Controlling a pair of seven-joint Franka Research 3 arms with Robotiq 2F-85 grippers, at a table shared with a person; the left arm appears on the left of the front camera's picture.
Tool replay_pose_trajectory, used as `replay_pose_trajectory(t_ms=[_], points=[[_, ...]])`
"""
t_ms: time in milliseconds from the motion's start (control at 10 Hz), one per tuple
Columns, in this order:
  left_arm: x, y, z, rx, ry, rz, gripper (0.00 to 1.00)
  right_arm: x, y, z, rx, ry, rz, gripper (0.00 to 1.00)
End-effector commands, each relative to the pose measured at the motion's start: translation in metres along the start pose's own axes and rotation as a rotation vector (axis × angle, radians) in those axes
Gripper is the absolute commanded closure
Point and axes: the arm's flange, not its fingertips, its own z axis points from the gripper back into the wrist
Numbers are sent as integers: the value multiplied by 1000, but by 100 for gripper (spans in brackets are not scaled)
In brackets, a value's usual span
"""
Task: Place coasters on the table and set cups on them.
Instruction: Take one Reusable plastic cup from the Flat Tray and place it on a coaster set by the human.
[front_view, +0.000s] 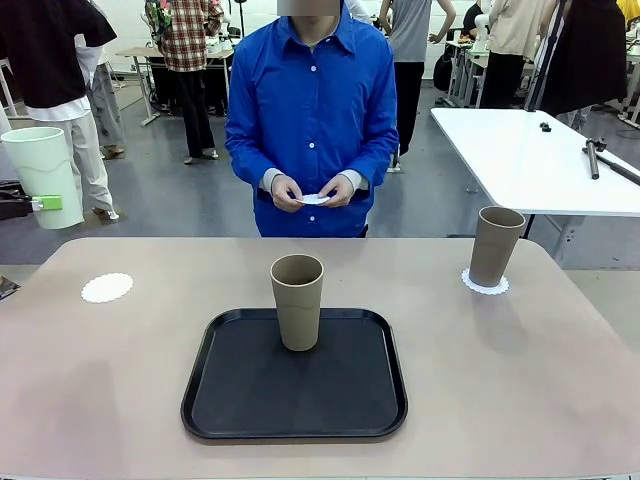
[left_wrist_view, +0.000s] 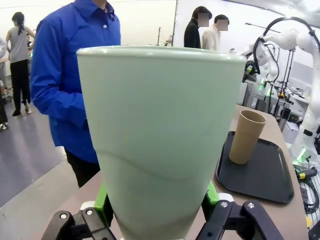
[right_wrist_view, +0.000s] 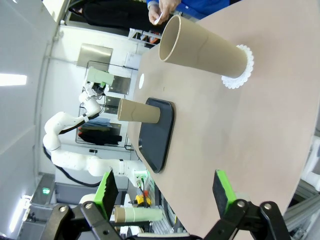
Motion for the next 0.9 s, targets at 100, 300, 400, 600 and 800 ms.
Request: replay_pose_trajectory(t_ms=[100,300,400,600,800], points=[[-17,29,-8,-173,6,-42,16,0,0,0,-5,2,-2,0],[-35,39,-13,-245,-24,-81,16,0,0,0,-5,2,-2,0],[-40,47,-17,-276,-23,-98,16,0,0,0,-5,2,-2,0],[-62,61,-25,-307,-46,-108,16,0,0,0,-5,2,-2,0],[-79,76,-39,-288,-30,-93,16,0,0,0,-5,2,-2,0]])
